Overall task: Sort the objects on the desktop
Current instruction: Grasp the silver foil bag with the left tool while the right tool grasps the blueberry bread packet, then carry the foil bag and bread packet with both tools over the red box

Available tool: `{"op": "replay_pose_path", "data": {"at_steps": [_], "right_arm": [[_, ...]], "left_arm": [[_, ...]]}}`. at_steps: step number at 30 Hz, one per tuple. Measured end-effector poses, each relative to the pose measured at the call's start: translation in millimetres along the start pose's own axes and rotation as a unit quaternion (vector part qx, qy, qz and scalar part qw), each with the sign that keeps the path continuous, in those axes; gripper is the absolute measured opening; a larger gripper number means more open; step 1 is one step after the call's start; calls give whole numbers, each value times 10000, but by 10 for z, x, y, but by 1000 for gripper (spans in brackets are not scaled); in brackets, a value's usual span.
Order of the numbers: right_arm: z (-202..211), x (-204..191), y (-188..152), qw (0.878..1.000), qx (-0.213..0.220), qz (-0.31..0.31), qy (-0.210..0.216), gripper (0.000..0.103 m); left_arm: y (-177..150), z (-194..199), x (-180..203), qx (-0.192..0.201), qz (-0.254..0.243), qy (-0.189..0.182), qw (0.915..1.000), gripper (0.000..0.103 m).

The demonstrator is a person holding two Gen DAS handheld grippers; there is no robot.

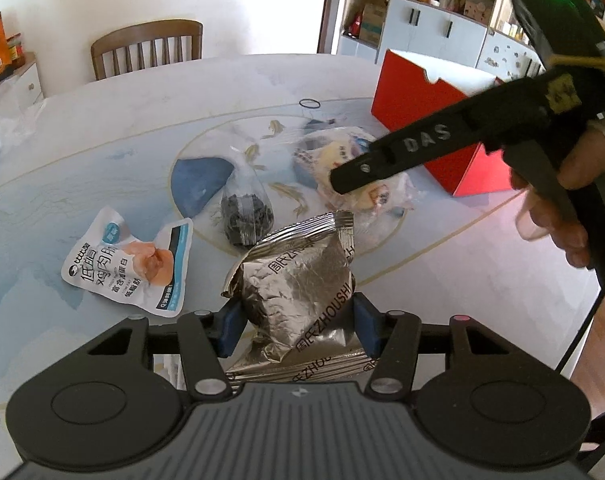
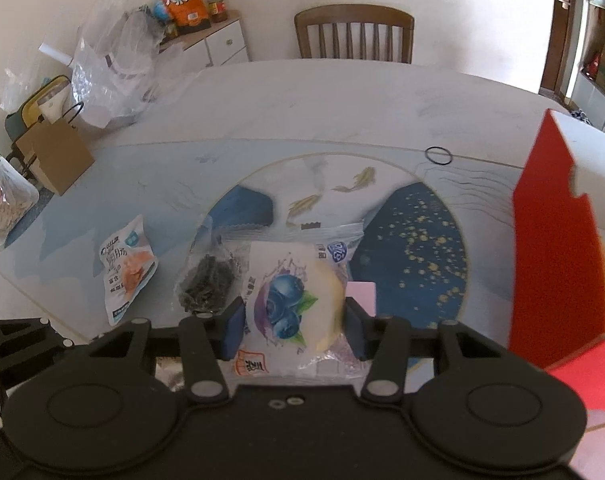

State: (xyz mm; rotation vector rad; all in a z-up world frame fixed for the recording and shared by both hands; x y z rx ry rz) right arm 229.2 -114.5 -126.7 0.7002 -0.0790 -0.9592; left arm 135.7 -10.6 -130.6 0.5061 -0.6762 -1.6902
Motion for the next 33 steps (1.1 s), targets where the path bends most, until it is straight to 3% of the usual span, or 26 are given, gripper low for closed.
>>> {"op": "replay_pose_path", "data": {"at_steps": [15,33], "right_arm": [[596,152,16,9990,314,-205,222,49],[1352,893,201,9933,990,-586,42,49]], "left_arm": [[322,372,-1,372,179,22,9991,55],[873,461,252,630,88,26,9980,55]]}}
Point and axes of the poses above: each gripper's, at about its wrist camera, not at the fingertips, and z roughly against the way its jaws point, x to its right, y to its top, the point moved 3 cm from there along -z, roughly the way its jaws point, and after that the axes turned 7 degrees about -z, right-handed, at the moved point
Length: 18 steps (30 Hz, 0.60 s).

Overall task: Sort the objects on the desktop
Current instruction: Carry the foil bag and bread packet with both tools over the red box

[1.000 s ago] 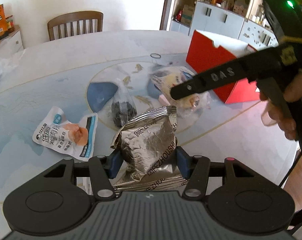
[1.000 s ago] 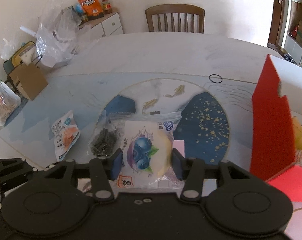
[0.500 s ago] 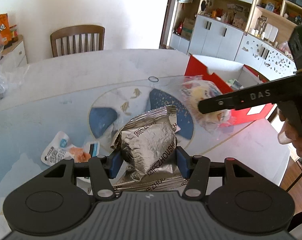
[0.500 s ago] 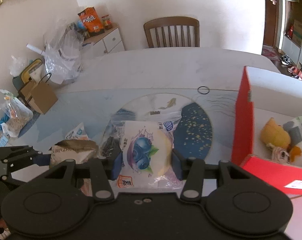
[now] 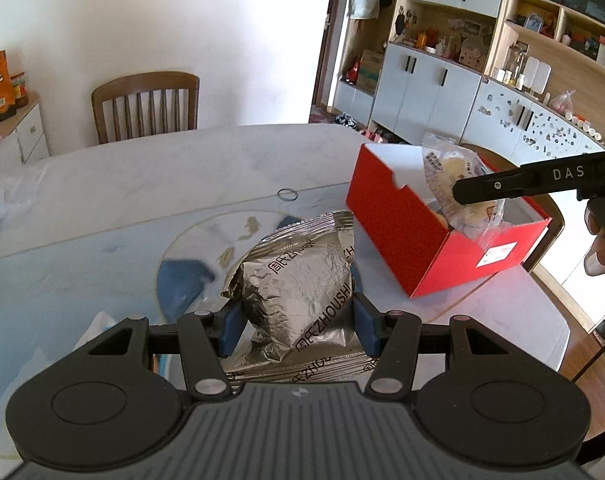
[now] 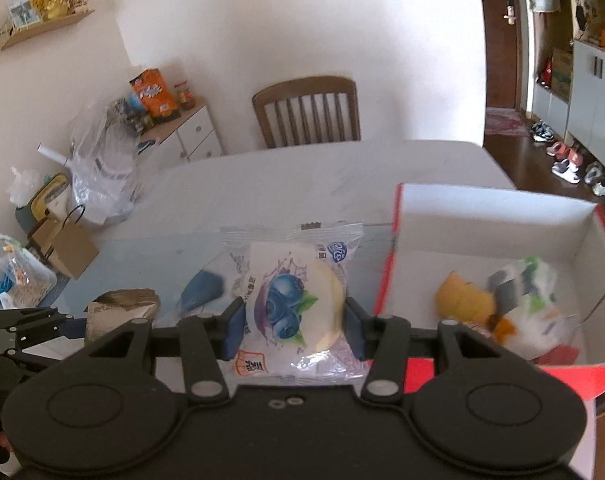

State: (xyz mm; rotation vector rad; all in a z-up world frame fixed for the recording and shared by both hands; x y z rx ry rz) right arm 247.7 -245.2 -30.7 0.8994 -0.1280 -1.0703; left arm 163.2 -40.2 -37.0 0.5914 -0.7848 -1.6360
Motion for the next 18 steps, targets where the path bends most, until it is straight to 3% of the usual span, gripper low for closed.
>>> {"op": "replay_pose_path", "data": {"at_steps": [18], "right_arm": [[245,1034,261,9994,160,-222,-220,49]], "left_arm": [[576,-536,760,104,-195,-119,9997,55]]}}
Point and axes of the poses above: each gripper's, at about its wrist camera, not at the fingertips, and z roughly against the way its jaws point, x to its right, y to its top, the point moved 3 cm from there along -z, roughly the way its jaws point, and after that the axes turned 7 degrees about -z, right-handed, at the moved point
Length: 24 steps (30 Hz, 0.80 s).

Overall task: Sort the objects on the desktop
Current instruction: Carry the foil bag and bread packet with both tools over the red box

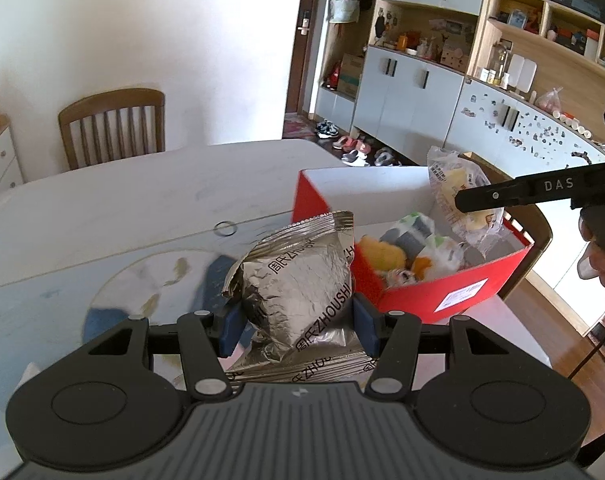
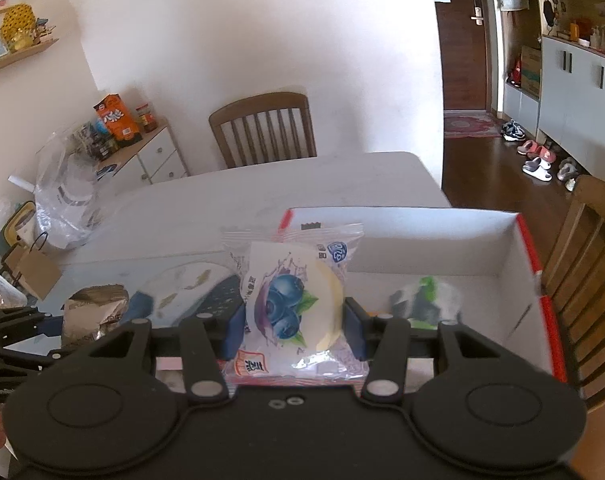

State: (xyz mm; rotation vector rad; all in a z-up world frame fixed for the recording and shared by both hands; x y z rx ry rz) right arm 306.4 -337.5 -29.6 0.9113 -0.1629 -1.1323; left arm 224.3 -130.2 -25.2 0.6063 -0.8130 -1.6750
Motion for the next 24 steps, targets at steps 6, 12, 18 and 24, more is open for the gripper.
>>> {"op": "replay_pose_path", "data": {"at_steps": [6,12,18,24], "right_arm": [[-13,287,70,10000,-22,-59,-23,49],[2,581,116,9999,-41,-98,-30,49],[-51,828,146,9997,-115,-196,-62,49],[-163,995,166,9995,-212,-199,-108,49]], "left_arm": [[196,-193,265,24,-137,-37,9999,55],[338,-399,499,9,-285,-106,9995,55],[497,-634,706,-26,-467,-194,9987,55],[618,-908,869,-143,-626,-300,9975,55]]}}
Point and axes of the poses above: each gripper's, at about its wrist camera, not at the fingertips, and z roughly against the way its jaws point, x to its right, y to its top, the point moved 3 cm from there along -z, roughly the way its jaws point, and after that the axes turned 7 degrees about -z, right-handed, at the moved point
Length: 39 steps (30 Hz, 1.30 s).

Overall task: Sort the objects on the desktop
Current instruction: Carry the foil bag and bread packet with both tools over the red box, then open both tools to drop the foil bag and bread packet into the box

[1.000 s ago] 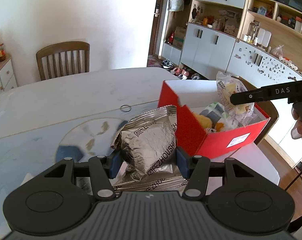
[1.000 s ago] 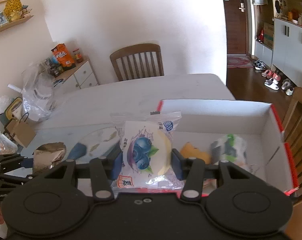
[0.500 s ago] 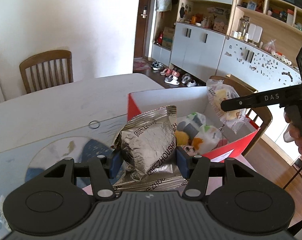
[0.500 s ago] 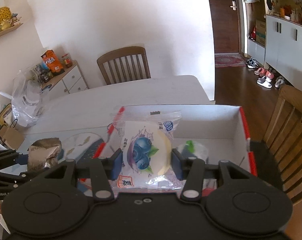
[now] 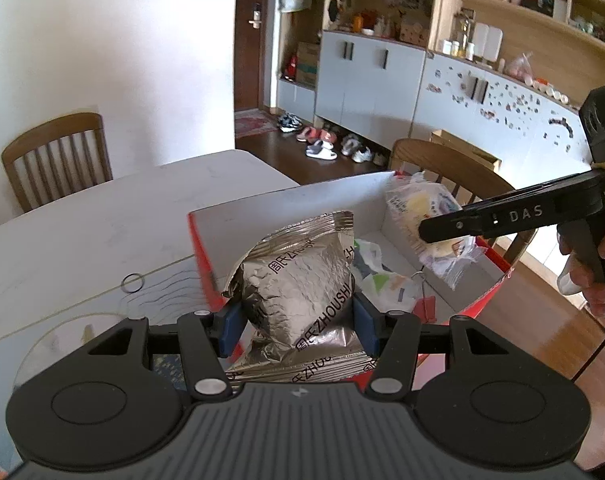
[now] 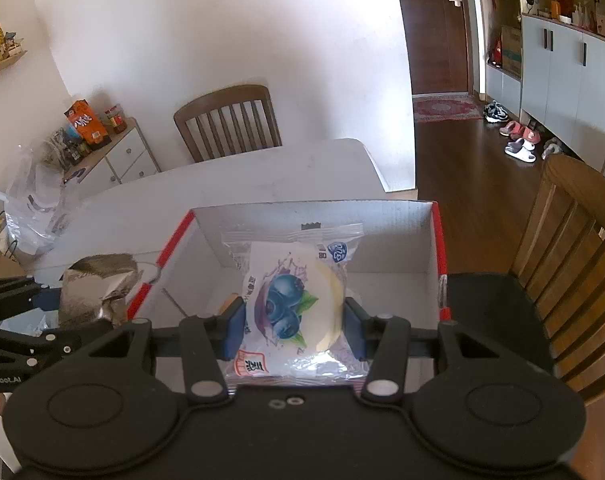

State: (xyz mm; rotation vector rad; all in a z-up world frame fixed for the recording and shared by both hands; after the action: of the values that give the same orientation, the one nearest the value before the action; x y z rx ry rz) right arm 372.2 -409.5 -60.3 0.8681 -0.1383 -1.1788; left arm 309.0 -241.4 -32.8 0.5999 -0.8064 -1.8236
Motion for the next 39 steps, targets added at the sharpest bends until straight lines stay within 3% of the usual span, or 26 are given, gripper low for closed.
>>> {"op": "replay_pose_path", "data": {"at_steps": [8,14,26,39], "right_arm": [[-264,84,29,9997,-165,110,-160,49],[-442,130,15,9988,-319,250,-283,49],[-586,107,-93,9964,-540,562,-346,49],[-645,119,-94,9947,-620,716,-407,54]], "left_arm": [[134,-426,158,-331,-207,-89,9992,55],[185,-717,182,-628,-364,52,9973,55],[332,-1207,-79,-1180,-193,54,9928,56],[387,-1374,-115,-1422,-203,74,9896,59]]}}
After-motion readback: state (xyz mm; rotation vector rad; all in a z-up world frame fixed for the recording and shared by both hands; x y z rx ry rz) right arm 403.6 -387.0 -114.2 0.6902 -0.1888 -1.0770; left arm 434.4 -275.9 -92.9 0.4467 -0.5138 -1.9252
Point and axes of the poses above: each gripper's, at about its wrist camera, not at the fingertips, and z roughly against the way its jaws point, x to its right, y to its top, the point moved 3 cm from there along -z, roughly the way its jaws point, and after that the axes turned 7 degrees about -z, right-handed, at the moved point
